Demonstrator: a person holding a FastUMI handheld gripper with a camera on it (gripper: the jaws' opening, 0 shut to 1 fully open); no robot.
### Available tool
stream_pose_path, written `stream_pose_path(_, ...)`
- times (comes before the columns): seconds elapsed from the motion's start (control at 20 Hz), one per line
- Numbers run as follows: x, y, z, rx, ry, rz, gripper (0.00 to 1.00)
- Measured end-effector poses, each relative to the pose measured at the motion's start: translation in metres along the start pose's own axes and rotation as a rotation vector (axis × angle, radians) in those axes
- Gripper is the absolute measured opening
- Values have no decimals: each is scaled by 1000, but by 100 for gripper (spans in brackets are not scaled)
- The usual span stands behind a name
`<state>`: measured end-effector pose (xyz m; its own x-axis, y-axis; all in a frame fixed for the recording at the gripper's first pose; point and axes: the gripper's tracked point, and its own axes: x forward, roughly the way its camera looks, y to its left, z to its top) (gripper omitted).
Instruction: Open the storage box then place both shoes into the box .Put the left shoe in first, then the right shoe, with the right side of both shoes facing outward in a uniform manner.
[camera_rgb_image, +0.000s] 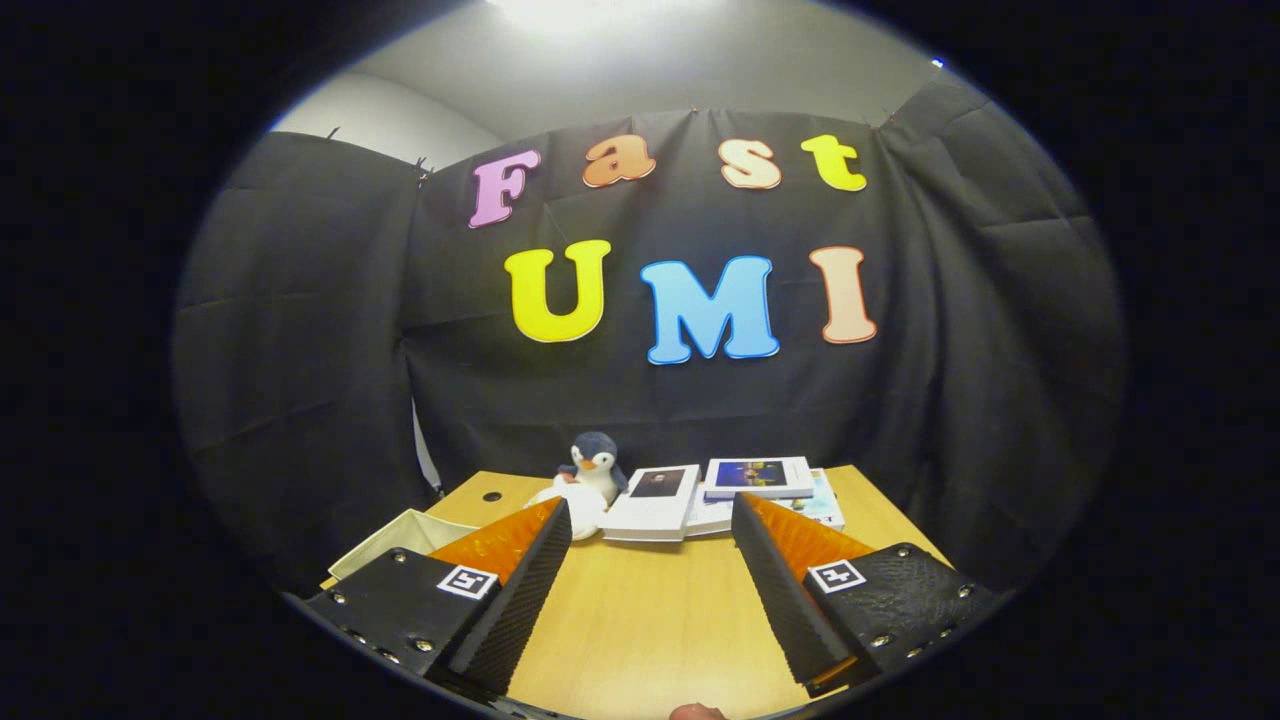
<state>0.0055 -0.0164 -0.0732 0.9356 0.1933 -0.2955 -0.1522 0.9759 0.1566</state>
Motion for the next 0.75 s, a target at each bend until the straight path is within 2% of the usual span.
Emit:
stream_pose_path(0.4, -18, -57, 25, -20, -118, -124, 97)
stream_pose_path(0.75, -19, -62, 25, -11, -129, -151, 97)
